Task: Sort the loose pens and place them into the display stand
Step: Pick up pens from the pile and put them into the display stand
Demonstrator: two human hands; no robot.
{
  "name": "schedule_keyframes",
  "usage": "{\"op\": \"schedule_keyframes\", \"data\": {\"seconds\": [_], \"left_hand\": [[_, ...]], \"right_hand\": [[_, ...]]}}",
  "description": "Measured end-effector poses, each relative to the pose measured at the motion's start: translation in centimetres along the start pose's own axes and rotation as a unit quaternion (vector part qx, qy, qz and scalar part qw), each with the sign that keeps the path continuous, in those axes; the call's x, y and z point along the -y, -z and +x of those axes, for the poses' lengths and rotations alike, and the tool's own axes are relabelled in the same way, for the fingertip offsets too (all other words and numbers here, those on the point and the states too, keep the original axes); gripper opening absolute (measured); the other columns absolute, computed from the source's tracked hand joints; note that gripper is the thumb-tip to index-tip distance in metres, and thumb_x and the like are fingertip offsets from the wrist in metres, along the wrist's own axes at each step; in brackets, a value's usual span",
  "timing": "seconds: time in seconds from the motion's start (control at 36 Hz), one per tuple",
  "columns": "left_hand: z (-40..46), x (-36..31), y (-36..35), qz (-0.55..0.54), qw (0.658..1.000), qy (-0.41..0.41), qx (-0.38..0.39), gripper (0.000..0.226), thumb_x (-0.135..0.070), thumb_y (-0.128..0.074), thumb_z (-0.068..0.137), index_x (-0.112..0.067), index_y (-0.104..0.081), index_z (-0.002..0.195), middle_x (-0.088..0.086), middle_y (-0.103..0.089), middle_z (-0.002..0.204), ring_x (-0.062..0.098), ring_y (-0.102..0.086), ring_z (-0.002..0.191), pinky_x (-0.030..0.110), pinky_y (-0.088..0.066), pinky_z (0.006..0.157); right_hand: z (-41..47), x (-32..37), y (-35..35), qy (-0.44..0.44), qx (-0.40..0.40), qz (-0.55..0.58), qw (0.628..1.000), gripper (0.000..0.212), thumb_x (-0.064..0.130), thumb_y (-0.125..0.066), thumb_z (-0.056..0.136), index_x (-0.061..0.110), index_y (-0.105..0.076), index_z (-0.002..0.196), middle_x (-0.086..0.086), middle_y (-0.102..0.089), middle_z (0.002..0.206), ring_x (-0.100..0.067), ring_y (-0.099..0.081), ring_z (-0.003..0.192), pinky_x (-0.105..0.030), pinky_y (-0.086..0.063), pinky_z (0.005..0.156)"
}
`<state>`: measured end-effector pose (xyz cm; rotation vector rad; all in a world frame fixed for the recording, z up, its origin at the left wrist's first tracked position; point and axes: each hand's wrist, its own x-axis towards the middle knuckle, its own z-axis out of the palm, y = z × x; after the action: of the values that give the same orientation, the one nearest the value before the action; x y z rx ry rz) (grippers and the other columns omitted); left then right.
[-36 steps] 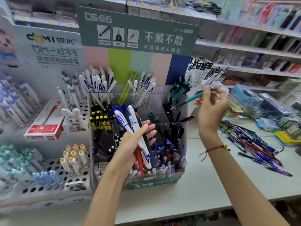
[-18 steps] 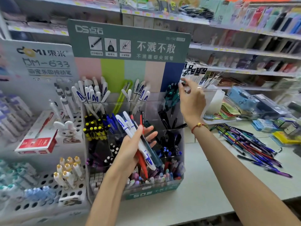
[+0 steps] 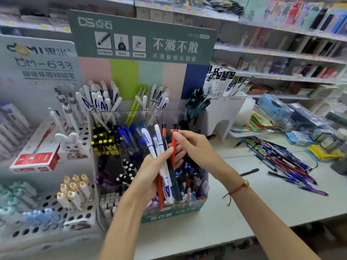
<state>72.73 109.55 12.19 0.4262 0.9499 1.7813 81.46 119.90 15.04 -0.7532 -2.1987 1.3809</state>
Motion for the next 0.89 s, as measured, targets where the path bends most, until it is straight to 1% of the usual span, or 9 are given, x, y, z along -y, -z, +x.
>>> {"op": "schedule_keyframes", "data": {"seconds": [0.08, 0.17, 0.25, 0.39, 0.5, 0.58, 0.72, 0.81, 0.89], "left_hand": [[-0.7, 0.2, 0.4, 0.018, 0.998, 0.04, 0.047, 0.023, -0.01, -0.052, 0.095, -0.001, -0.062, 0.113, 0.008, -0.072, 0.091, 0.016, -0.069, 0.079, 0.035, -0.057, 0.086], [-1.0, 0.0, 0.8, 0.024, 0.996, 0.055, 0.073, 0.021, -0.012, -0.053, 0.095, -0.004, -0.062, 0.111, 0.006, -0.068, 0.088, 0.015, -0.064, 0.074, 0.04, -0.056, 0.087], [-1.1, -0.4, 0.8, 0.056, 0.993, 0.064, 0.087, 0.022, -0.016, -0.056, 0.092, -0.005, -0.061, 0.11, 0.002, -0.065, 0.087, 0.012, -0.06, 0.071, 0.034, -0.057, 0.077], [-0.8, -1.2, 0.1, 0.154, 0.983, 0.061, 0.078, 0.018, -0.023, -0.054, 0.096, -0.01, -0.057, 0.109, -0.006, -0.061, 0.08, 0.006, -0.053, 0.061, 0.021, -0.05, 0.055], [-0.2, -2.2, 0.2, 0.244, 0.966, 0.047, 0.076, 0.021, -0.026, -0.054, 0.096, -0.008, -0.059, 0.107, -0.002, -0.056, 0.084, 0.004, -0.052, 0.057, 0.02, -0.047, 0.055], [0.3, -3.0, 0.5, 0.219, 0.974, 0.022, 0.051, 0.015, -0.021, -0.05, 0.099, -0.008, -0.058, 0.098, -0.003, -0.053, 0.078, 0.005, -0.048, 0.054, 0.02, -0.048, 0.051], [0.8, -3.6, 1.3, 0.125, 0.99, -0.04, -0.061, 0.021, -0.014, -0.046, 0.101, -0.01, -0.061, 0.114, -0.003, -0.052, 0.075, 0.008, -0.044, 0.052, 0.02, -0.044, 0.045], [0.8, -3.5, 1.8, 0.069, 0.99, -0.063, -0.108, 0.018, -0.016, -0.048, 0.1, -0.015, -0.062, 0.111, -0.003, -0.06, 0.082, 0.007, -0.052, 0.057, 0.023, -0.053, 0.054], [0.6, -3.4, 1.9, 0.006, 0.992, -0.061, -0.108, 0.022, -0.016, -0.047, 0.1, -0.012, -0.061, 0.117, -0.001, -0.064, 0.087, 0.008, -0.059, 0.062, 0.026, -0.057, 0.059]], "right_hand": [[-0.1, 0.5, 0.0, -0.068, 0.08, 0.045, 0.993, 0.036, 0.037, -0.049, 0.098, 0.006, -0.064, 0.109, -0.008, -0.059, 0.08, -0.012, -0.055, 0.067, -0.015, -0.048, 0.068], [0.0, 0.3, 0.4, -0.06, 0.123, 0.061, 0.989, 0.021, 0.031, -0.048, 0.099, 0.022, -0.063, 0.111, -0.005, -0.051, 0.075, -0.013, -0.053, 0.073, -0.016, -0.049, 0.073], [0.2, 0.2, 0.8, -0.051, 0.123, 0.071, 0.989, 0.01, 0.025, -0.052, 0.098, 0.018, -0.058, 0.097, 0.001, -0.053, 0.069, -0.009, -0.052, 0.064, -0.018, -0.047, 0.066], [1.0, 0.5, 1.4, -0.016, 0.109, -0.012, 0.994, 0.016, 0.024, -0.045, 0.101, 0.013, -0.048, 0.09, 0.009, -0.044, 0.055, -0.003, -0.035, 0.044, -0.014, -0.029, 0.043], [2.2, 1.7, 2.7, -0.034, -0.007, 0.046, 0.998, 0.024, 0.028, -0.042, 0.102, 0.018, -0.042, 0.08, 0.006, -0.037, 0.059, -0.003, -0.033, 0.042, -0.014, -0.028, 0.041], [3.1, 2.6, 3.9, 0.008, -0.128, 0.063, 0.99, 0.024, 0.03, -0.041, 0.102, 0.018, -0.041, 0.082, 0.005, -0.037, 0.063, -0.001, -0.037, 0.043, -0.012, -0.032, 0.041], [5.2, 4.7, 5.0, 0.153, -0.351, 0.049, 0.923, 0.016, 0.026, -0.04, 0.103, 0.019, -0.043, 0.089, 0.008, -0.045, 0.07, 0.002, -0.044, 0.054, -0.018, -0.039, 0.056], [7.1, 5.4, 4.6, 0.233, -0.364, -0.082, 0.898, 0.013, 0.023, -0.042, 0.103, 0.011, -0.043, 0.097, 0.013, -0.045, 0.07, 0.009, -0.048, 0.055, -0.011, -0.036, 0.055], [9.4, 5.2, 3.7, 0.251, -0.306, -0.221, 0.891, 0.026, 0.029, -0.045, 0.101, 0.003, -0.05, 0.101, 0.007, -0.05, 0.065, -0.002, -0.049, 0.049, -0.014, -0.036, 0.049]]}}
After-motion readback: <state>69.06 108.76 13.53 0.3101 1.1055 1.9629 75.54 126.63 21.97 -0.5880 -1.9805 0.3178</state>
